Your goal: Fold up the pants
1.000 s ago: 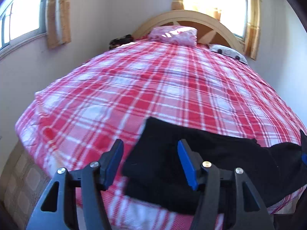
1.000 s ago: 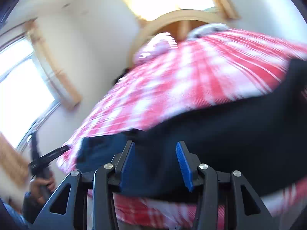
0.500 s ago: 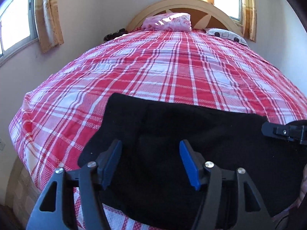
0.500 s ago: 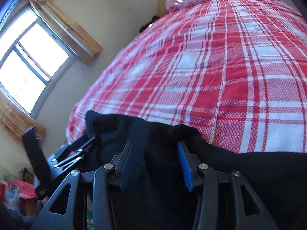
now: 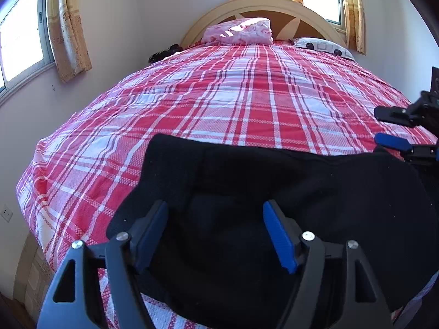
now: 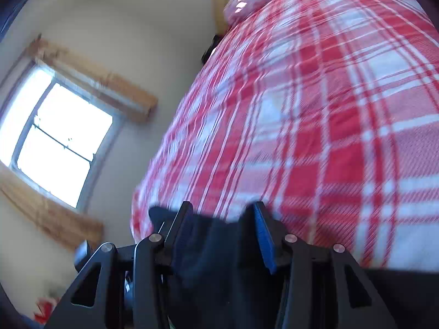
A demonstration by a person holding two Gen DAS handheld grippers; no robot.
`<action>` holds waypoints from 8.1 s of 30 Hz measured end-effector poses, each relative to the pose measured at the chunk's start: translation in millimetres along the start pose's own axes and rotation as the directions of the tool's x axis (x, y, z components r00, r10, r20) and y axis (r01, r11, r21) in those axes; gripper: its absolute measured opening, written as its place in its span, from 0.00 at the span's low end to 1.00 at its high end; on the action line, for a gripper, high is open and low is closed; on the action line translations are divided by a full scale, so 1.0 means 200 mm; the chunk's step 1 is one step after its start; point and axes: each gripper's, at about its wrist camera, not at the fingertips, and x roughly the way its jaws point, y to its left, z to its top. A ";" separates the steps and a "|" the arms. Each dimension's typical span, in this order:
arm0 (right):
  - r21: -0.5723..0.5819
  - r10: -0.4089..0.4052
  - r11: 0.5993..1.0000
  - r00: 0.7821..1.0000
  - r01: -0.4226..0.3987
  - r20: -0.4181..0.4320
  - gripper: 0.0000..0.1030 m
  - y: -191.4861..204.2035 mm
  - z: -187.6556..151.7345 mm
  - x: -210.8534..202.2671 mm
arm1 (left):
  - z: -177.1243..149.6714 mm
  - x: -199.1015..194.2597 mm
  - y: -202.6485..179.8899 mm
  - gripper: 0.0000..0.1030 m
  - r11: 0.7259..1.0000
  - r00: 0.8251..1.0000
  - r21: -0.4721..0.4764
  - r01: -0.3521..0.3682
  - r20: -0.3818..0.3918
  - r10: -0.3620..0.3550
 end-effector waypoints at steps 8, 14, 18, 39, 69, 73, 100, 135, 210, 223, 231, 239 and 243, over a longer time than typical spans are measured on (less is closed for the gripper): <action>-0.079 -0.026 0.996 0.994 0.034 0.109 0.39 0.07 0.01 -0.15 | 0.00 0.00 0.00 0.75 1.000 1.000 -0.006 -0.009 0.005 0.009; -0.257 -0.181 0.950 0.983 0.177 0.008 0.39 0.20 -0.16 -0.02 | 0.01 0.01 -0.01 0.76 1.000 1.000 -0.013 -0.015 -0.007 0.015; -0.161 -0.272 0.948 0.962 0.275 0.040 0.33 0.08 -0.14 -0.09 | 0.01 0.00 0.00 0.77 1.000 1.000 -0.023 -0.014 -0.016 0.014; 0.211 -0.954 0.283 0.253 0.936 0.159 0.62 -0.80 0.49 -1.46 | 0.03 0.02 0.00 0.83 0.998 0.998 -0.064 -0.028 -0.065 0.024; 0.656 -0.800 0.595 0.421 0.465 0.427 0.15 -0.78 -0.86 -2.47 | 0.07 0.06 0.00 0.90 0.997 0.996 -0.068 -0.029 -0.087 0.023; 0.753 -0.894 0.445 0.289 0.486 0.341 0.32 -0.79 -0.90 -2.52 | 0.07 0.05 0.00 0.90 0.998 0.996 -0.058 -0.019 -0.089 0.013; 0.222 -0.776 0.597 0.486 0.771 0.402 0.34 -0.34 -0.59 -1.62 | 0.06 -0.10 -0.05 0.89 0.991 0.992 -0.067 0.112 -0.048 -0.115; -0.259 -0.450 0.819 0.853 0.512 0.263 0.53 0.11 -0.62 -0.70 | 0.28 0.04 -0.51 0.96 0.946 0.929 0.001 0.323 -0.194 -0.316; -0.453 -0.220 0.865 0.975 0.214 0.042 0.53 0.46 -0.72 -0.23 | 0.05 -0.04 0.22 0.66 0.998 0.991 0.039 0.040 -0.128 -0.035; -0.169 -0.417 0.850 0.833 0.500 0.364 0.53 0.07 -0.50 -0.94 | 0.17 -0.13 -0.26 0.66 0.954 0.958 0.100 0.282 -0.086 -0.274; 0.073 -0.600 0.782 0.717 0.619 0.353 0.53 -0.31 -0.50 -1.33 | 0.07 -0.06 -0.50 0.69 0.951 0.961 0.172 0.258 -0.149 -0.234; 0.240 -0.640 0.743 0.560 0.624 0.525 0.57 -0.40 -0.57 -1.89 | 0.11 -0.12 -0.47 0.70 0.954 0.953 0.092 0.284 -0.138 -0.270; 0.396 -0.693 0.709 0.476 0.583 0.541 0.59 -0.56 -0.60 -2.24 | 0.12 -0.14 -0.52 0.73 0.952 0.951 0.083 0.294 -0.129 -0.282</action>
